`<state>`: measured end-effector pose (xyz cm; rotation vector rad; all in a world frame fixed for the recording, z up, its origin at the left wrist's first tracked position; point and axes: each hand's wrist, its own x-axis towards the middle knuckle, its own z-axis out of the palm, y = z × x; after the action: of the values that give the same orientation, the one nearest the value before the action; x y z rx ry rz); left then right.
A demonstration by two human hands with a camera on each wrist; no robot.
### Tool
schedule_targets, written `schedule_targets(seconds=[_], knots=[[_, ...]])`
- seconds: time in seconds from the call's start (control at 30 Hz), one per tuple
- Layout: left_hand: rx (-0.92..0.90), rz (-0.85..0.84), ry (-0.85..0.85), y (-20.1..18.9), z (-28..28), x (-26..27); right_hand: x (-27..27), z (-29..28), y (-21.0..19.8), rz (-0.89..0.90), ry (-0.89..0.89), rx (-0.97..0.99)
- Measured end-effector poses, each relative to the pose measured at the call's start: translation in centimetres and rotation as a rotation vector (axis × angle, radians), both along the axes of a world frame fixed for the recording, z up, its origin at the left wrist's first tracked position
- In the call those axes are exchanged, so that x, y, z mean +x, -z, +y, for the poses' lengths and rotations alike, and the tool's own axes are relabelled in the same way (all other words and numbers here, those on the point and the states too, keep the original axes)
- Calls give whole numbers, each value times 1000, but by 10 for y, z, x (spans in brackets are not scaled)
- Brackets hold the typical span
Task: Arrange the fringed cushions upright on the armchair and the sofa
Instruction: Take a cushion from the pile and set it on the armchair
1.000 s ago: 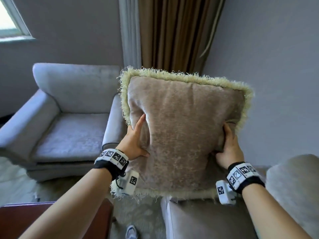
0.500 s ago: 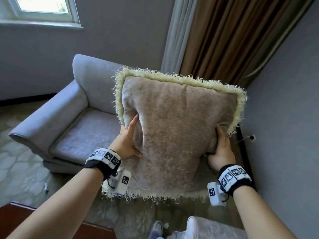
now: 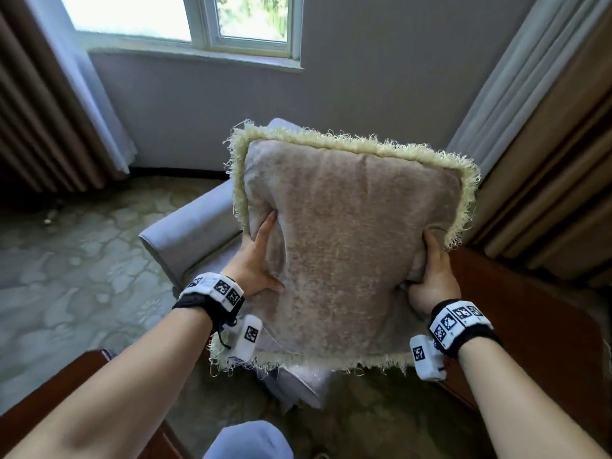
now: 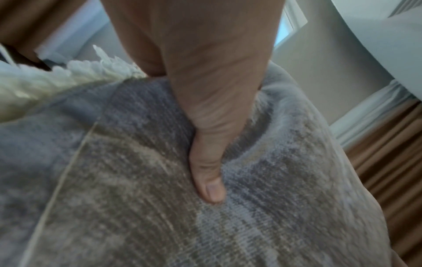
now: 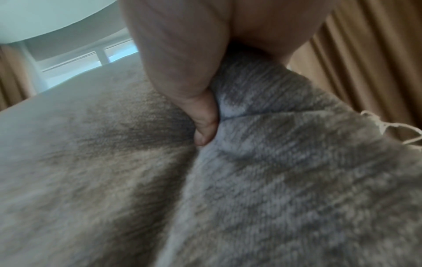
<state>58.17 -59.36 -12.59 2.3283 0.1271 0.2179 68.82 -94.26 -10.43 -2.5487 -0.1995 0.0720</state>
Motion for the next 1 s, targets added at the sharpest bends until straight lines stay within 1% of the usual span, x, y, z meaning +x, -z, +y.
schedule_targets(seconds=[0.1, 0.17, 0.27, 0.37, 0.43, 0.5, 0.6, 0.7, 0.77, 0.9, 1.0], knots=[[-7, -8, -86, -2, 46, 17, 40, 52, -2, -43, -93, 68], [-1, -9, -111, 3, 72, 25, 56, 81, -3, -62, -126, 49], [5, -1, -162, 22, 125, 46, 88, 137, 10, -62, -175, 43], [3, 9, -187, 47, 184, 85, 122, 194, 31, -50, -180, 47], [-13, 1, -162, 63, 223, 121, 147, 230, 50, -45, -140, 40], [9, 23, -99, 77, 260, 161, 173, 262, 70, -1, -79, 31], [42, 88, -15, 85, 304, 221, 212, 301, 93, 46, -9, 24], [82, 155, 88, 91, 333, 282, 242, 325, 109, 90, 91, 34], [116, 197, 148, 98, 342, 321, 257, 331, 123, 104, 149, 30], [51, 190, 184, 146, 338, 385, 280, 325, 158, 129, 255, 5], [27, 199, 177, 180, 327, 406, 287, 316, 179, 146, 288, -27]])
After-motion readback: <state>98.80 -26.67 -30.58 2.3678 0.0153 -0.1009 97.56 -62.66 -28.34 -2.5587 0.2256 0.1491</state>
